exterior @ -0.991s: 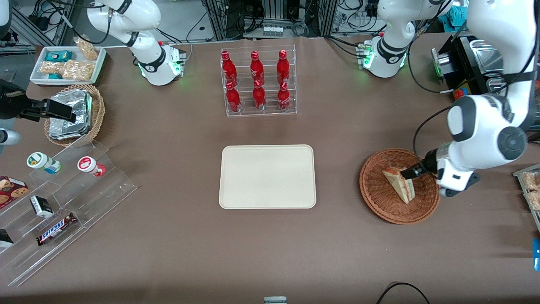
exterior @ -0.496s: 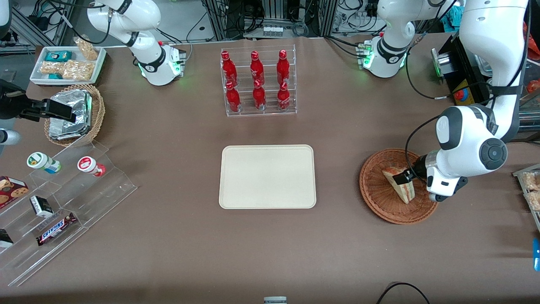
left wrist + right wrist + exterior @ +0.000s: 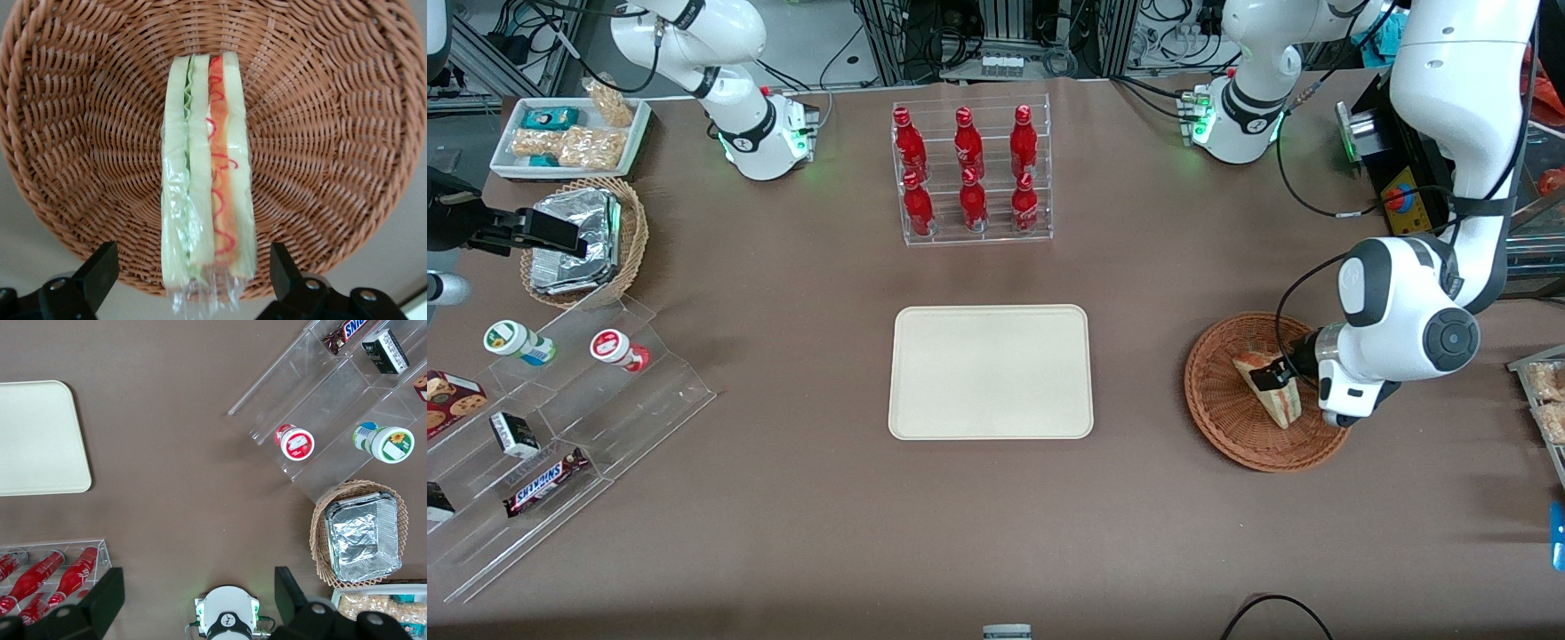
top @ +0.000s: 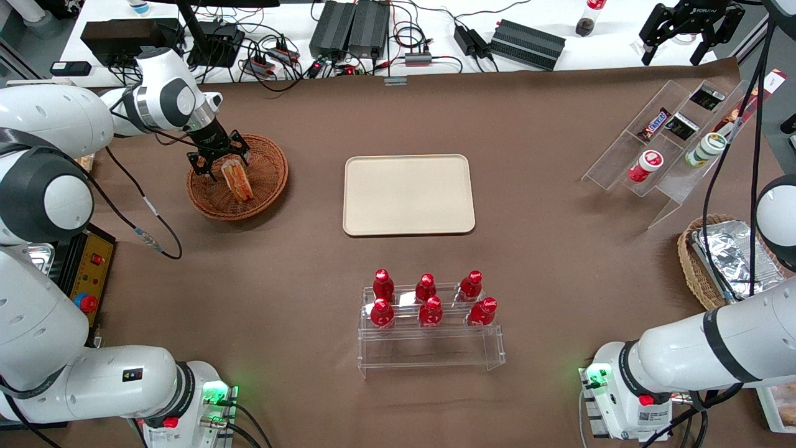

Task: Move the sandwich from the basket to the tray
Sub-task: 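Close the left gripper on the sandwich's wrapped edge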

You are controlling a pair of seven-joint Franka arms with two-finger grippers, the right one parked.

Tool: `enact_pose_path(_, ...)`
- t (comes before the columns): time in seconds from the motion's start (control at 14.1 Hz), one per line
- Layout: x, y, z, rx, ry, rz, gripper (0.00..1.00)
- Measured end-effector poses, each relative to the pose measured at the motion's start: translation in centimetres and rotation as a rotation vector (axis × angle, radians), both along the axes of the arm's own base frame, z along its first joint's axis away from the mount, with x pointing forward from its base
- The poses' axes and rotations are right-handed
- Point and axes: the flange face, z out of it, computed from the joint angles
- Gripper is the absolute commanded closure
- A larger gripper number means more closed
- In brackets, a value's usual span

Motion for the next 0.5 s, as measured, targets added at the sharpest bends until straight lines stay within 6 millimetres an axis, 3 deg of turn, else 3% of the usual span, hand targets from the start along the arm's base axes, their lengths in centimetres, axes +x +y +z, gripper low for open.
enact_pose_path(0.07,0.2,0.1,-0.5,0.0,-0.005,0.004,0.0)
enact_pose_path(0.14,0.5,0.2,-1.1,0.0,-0.012,0.008,0.07)
enact_pose_path(0.35,0.7,0.3,-2.5,-0.001,-0.008,0.015,0.56)
enact_pose_path(0.5,0.7,0.3,-2.6,-0.001,-0.007,0.017,0.79)
